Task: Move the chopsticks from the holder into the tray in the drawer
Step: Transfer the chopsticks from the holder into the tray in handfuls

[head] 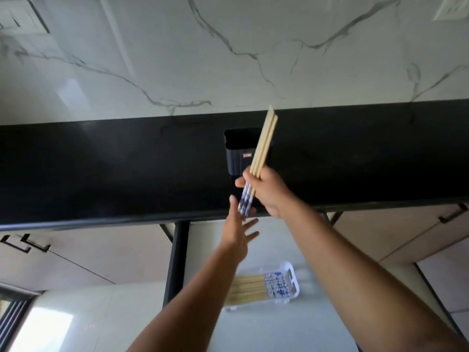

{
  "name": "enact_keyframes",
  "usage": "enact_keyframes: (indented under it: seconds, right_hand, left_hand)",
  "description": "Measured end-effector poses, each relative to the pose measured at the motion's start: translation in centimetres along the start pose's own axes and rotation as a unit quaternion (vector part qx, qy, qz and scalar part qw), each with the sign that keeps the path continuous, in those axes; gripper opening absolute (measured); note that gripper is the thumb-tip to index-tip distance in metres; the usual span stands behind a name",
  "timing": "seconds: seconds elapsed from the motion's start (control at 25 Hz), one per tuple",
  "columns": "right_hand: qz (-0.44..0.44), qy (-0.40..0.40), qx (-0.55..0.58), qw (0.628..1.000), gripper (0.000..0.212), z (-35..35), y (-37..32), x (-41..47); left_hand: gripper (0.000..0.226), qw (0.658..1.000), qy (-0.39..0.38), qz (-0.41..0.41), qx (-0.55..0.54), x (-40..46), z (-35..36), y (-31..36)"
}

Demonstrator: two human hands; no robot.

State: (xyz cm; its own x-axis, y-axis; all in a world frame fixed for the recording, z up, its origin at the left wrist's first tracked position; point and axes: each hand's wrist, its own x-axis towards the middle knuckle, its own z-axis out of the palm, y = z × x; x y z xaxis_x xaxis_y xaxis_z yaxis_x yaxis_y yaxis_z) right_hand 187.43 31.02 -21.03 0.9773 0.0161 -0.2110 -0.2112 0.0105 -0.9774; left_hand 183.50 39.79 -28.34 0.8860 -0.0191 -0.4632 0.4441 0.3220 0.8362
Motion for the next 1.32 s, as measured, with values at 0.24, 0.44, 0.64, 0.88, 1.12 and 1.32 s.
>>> enact_keyframes:
  seconds: [0.24,0.44,0.64,0.88,1.12,1.32]
  right_hand:
    - [0.073,0.067,-0.097,0.990,0.012,1.4,14.0,-6.0]
    - [0.102,-0.139,-0.495,0.852,0.015,-3.4,18.1,-5.8]
    - [0.157,-0.174,-0.720,0.653,0.041,-3.3,23.5,-6.4]
    - [0.104,-0.160,-0.748,0.636,0.038,-2.8,26.7,-4.0]
    - [-0.031,-0.093,-0.720,0.687,0.034,-4.9,26.7,-5.6]
    - [0.064,-0.186,-0.636,0.746,0.071,-5.9,28.6,-8.1]
  left_hand:
    - [0.047,0.940,-0.005,-0.178,-0.290,-0.7,-3.5,-8.9]
    - [0.037,0.952,0.277,-0.126,-0.016,0.8,-10.4,-12.3]
    - [0.041,0.927,0.301,-0.133,0.180,0.6,-16.8,-14.2]
    - [0.082,0.836,0.045,0.002,0.546,1.0,-16.1,-16.9]
    - [0.080,0.685,0.039,0.230,0.690,-1.0,-15.5,-17.6]
    - [0.096,0.622,-0.168,0.189,0.741,-1.7,-14.7,-19.6]
